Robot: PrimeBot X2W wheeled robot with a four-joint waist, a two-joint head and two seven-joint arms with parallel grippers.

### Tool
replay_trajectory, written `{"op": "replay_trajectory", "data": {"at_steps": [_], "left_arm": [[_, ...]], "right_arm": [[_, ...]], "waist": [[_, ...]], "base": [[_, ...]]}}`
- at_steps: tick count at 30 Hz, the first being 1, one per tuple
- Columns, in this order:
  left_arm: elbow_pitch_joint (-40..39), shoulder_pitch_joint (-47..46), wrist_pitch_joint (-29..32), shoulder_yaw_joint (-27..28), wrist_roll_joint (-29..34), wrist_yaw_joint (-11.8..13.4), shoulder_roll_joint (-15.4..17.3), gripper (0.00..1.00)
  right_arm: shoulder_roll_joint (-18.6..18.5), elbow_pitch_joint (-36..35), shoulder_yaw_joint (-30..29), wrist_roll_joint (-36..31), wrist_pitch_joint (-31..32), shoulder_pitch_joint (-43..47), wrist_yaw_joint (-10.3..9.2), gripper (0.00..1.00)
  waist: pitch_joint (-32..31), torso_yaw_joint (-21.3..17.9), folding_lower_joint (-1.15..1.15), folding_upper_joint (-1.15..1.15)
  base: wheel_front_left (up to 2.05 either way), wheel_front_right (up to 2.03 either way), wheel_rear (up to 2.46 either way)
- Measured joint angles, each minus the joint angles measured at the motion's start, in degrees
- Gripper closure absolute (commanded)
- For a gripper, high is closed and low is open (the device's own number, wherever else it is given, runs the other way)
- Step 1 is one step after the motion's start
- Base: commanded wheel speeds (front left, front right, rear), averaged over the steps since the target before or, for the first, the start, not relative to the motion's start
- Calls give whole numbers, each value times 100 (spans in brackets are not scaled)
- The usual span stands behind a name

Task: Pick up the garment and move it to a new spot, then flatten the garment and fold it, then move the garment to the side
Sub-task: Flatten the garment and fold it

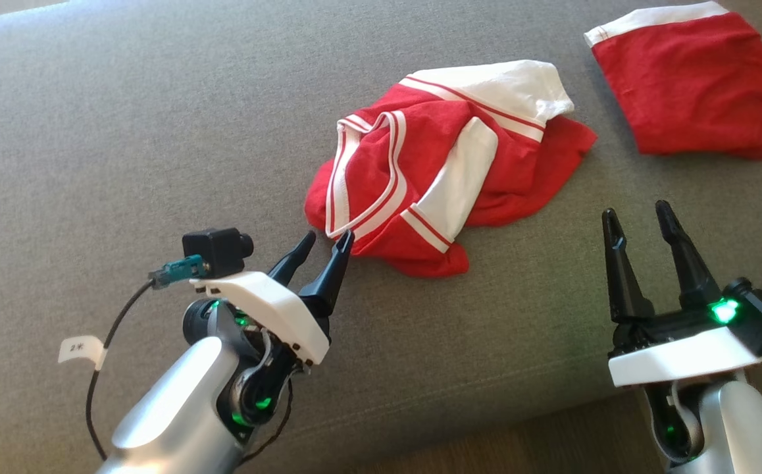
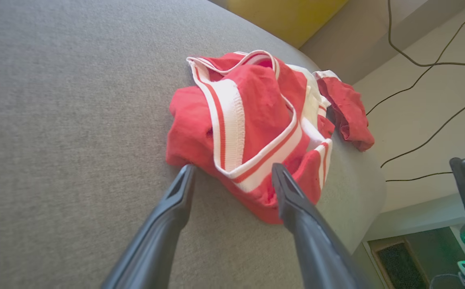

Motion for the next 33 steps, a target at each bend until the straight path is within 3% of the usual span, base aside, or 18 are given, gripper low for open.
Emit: {"op": "replay_trajectory", "data": {"at_steps": [2, 3, 4, 7, 12, 17, 23, 33], "left_arm": [[15, 1, 1, -18, -1, 3, -3, 0], [19, 1, 31, -34, -2, 2, -3, 28], [23, 1, 69, -51, -7, 2, -10, 48], [23, 1, 132, -82, -9, 2, -13, 54], [27, -1, 148, -96, -9, -10, -19, 100], [92, -13, 27, -87, -9, -81, -44, 100], [3, -509, -277, 185, -109, -378, -175, 100], [-407, -2679, 576, 456, -204, -622, -116, 100]], "right_arm": [[0, 0, 15, 0, 0, 1, 0, 0], [0, 0, 18, 0, 0, 1, 0, 0], [0, 0, 18, 0, 0, 1, 0, 0], [0, 0, 15, 0, 0, 1, 0, 0], [0, 1, 19, 0, 0, 1, 0, 0], [0, 1, 44, 1, 0, 0, 0, 0], [0, 5, 43, 1, 0, -1, 0, 0], [0, -11, 116, 162, 0, -71, 0, 0]], "waist": [[-17, -18, 0, 0], [-24, -25, 0, 0], [-29, -30, 0, 0], [-32, -40, 0, 0], [-7, -77, 0, 0], [10, -120, 0, 0], [-101, -133, 0, 0], [-224, -271, 0, 0]], "base": [[0, 0, 0], [0, 0, 0], [0, 0, 0], [0, 0, 0], [0, 0, 0], [0, 0, 0], [0, 0, 0], [0, 0, 0]]}}
